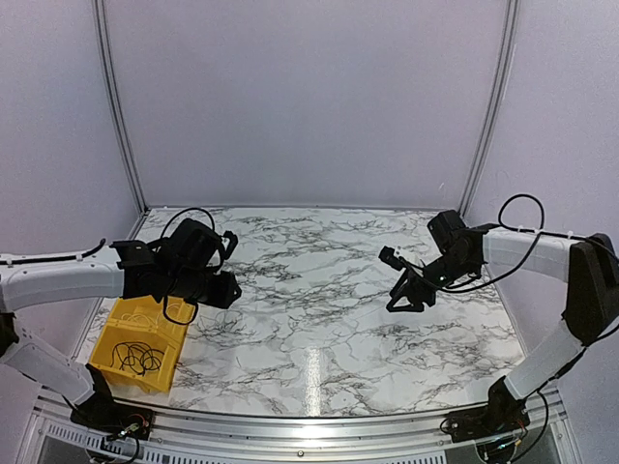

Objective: Untangle the cables

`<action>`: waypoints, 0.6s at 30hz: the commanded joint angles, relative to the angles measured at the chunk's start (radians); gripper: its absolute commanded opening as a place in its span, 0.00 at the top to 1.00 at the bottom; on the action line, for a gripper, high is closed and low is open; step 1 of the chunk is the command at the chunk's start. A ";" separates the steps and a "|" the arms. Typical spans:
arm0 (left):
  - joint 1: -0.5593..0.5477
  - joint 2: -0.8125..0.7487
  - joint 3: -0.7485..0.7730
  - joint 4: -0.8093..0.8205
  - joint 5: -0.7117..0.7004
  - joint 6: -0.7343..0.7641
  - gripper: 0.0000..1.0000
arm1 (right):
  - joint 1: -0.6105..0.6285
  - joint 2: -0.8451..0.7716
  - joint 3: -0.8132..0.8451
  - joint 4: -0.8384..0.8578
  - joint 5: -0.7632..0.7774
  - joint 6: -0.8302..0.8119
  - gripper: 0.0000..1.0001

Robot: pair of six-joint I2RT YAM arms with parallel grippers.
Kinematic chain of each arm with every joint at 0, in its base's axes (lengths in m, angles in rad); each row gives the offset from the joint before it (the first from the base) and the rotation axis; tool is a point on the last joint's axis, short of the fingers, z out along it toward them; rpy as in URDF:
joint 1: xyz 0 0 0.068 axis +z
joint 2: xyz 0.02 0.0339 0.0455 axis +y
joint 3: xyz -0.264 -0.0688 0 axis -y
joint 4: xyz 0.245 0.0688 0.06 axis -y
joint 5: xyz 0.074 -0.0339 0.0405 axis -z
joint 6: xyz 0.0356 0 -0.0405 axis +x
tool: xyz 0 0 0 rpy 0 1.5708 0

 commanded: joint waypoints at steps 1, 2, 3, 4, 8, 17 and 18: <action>0.003 0.099 -0.048 -0.030 0.049 0.002 0.68 | -0.033 0.003 -0.036 0.090 0.001 -0.006 0.44; 0.003 0.129 -0.047 -0.031 0.061 0.006 0.64 | -0.038 0.004 -0.042 0.096 0.000 -0.006 0.44; 0.003 0.158 -0.046 -0.030 0.065 0.001 0.60 | -0.040 0.003 -0.049 0.102 -0.004 -0.006 0.44; 0.004 0.182 -0.042 -0.029 0.059 -0.004 0.58 | -0.041 0.003 -0.058 0.109 -0.009 -0.008 0.44; 0.003 0.269 -0.019 -0.032 0.020 0.000 0.55 | -0.040 0.019 -0.069 0.112 -0.005 -0.018 0.44; 0.003 0.339 0.024 -0.040 -0.083 0.031 0.92 | -0.042 0.016 -0.076 0.115 0.021 -0.028 0.44; 0.004 0.339 0.029 -0.039 -0.094 0.039 0.98 | -0.042 0.019 -0.076 0.116 0.024 -0.027 0.44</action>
